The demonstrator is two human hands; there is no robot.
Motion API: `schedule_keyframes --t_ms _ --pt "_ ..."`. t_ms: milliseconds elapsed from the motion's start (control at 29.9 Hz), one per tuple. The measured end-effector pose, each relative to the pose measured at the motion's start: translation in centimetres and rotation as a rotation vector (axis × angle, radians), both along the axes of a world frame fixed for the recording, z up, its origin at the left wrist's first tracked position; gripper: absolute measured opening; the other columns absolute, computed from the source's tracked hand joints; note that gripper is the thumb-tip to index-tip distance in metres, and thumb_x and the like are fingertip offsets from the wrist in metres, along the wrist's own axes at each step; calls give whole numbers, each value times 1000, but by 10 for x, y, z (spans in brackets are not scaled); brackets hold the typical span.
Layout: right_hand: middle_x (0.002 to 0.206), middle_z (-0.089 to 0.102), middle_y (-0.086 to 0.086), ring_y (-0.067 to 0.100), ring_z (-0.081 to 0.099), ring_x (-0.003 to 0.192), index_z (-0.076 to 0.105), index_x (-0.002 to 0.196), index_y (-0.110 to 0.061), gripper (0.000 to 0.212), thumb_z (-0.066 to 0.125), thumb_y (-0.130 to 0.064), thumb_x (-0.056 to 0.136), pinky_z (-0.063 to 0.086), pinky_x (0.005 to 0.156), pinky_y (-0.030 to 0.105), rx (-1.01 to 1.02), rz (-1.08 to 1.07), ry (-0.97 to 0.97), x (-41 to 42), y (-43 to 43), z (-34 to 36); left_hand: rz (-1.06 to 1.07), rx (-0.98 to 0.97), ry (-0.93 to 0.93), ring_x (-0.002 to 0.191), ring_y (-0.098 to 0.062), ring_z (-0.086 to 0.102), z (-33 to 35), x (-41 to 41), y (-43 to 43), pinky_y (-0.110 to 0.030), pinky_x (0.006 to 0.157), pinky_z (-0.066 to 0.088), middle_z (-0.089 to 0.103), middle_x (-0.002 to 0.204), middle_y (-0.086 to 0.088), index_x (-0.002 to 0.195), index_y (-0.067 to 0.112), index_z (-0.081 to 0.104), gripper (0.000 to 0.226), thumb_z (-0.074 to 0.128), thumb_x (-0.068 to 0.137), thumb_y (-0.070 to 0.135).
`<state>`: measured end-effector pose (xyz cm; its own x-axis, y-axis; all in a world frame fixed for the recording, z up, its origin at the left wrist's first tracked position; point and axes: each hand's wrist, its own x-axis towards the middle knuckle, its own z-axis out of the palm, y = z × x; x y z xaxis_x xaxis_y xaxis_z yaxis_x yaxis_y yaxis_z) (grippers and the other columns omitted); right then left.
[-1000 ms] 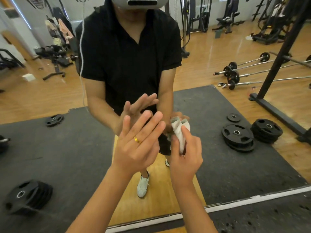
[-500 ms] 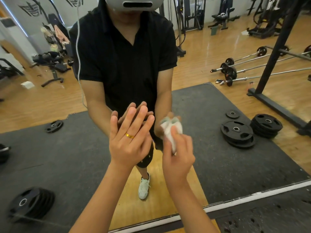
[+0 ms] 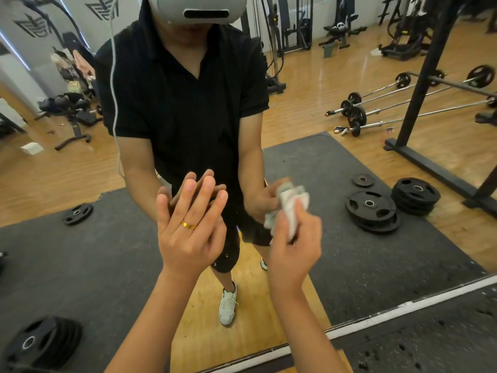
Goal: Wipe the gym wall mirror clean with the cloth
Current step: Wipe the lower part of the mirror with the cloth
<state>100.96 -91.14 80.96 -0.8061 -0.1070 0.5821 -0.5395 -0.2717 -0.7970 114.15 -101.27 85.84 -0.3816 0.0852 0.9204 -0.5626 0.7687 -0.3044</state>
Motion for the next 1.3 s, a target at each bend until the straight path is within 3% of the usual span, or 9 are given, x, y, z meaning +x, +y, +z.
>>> schedule_keyframes --t_ms 134,234,368,435,635,869,970,1103,1304 --pt "96 59 10 12 55 79 63 124 -8 27 63 -15 97 46 68 17 138 -82 271 -35 5 -14 1 -5 -16 152 -28 35 1 1 0 -52 127 13 35 165 -1 140 15 57 48 60 93 6" --pt "99 64 14 7 58 90 67 123 1 28 66 -11 98 46 80 18 48 -227 -40 -78 11 -7 6 -8 -13 152 -27 34 2 0 1 -52 127 14 36 165 -1 139 14 58 45 58 94 7" --pt "107 60 -9 -6 58 101 65 129 -5 30 65 -11 99 48 87 16 -131 -231 -331 -77 6 11 30 -15 -12 152 -28 35 0 -1 0 -52 126 14 44 158 -7 138 13 60 43 58 95 8" --pt "99 56 -3 -6 57 91 66 124 -3 26 66 -3 98 44 79 11 -113 -187 -202 -48 -1 8 34 -17 -10 152 -28 35 0 -1 1 -52 127 14 41 161 -5 138 13 60 43 58 95 8" --pt "102 50 1 15 52 74 59 127 -13 26 62 -12 101 48 56 27 141 -102 560 -71 11 -20 4 29 -6 153 -26 32 6 0 5 -50 127 11 34 166 1 135 12 61 39 56 97 6" --pt "98 59 25 24 57 88 64 127 5 29 64 -8 101 44 80 16 8 -186 8 -136 20 -3 61 241 -143 157 -25 21 8 -16 30 -54 126 9 38 161 -11 128 1 67 40 48 94 7" --pt "97 59 24 16 55 89 64 128 6 30 64 -7 101 42 81 12 -13 -127 -14 -131 22 -3 -51 204 -221 154 -27 29 -1 -47 46 -62 120 18 47 154 -14 135 3 61 41 48 96 6" --pt "97 58 17 0 49 87 64 130 2 32 65 -7 100 40 80 8 -3 -73 8 -135 33 1 -166 229 -236 149 -31 39 1 -106 55 -56 126 9 38 163 -4 142 10 55 45 51 97 9" --pt "99 57 15 -3 49 86 64 132 -3 34 61 -18 102 41 77 8 65 -4 79 -140 43 -2 -12 38 -139 144 -26 46 -7 -142 49 -59 122 19 56 147 -7 135 13 66 42 64 93 14"
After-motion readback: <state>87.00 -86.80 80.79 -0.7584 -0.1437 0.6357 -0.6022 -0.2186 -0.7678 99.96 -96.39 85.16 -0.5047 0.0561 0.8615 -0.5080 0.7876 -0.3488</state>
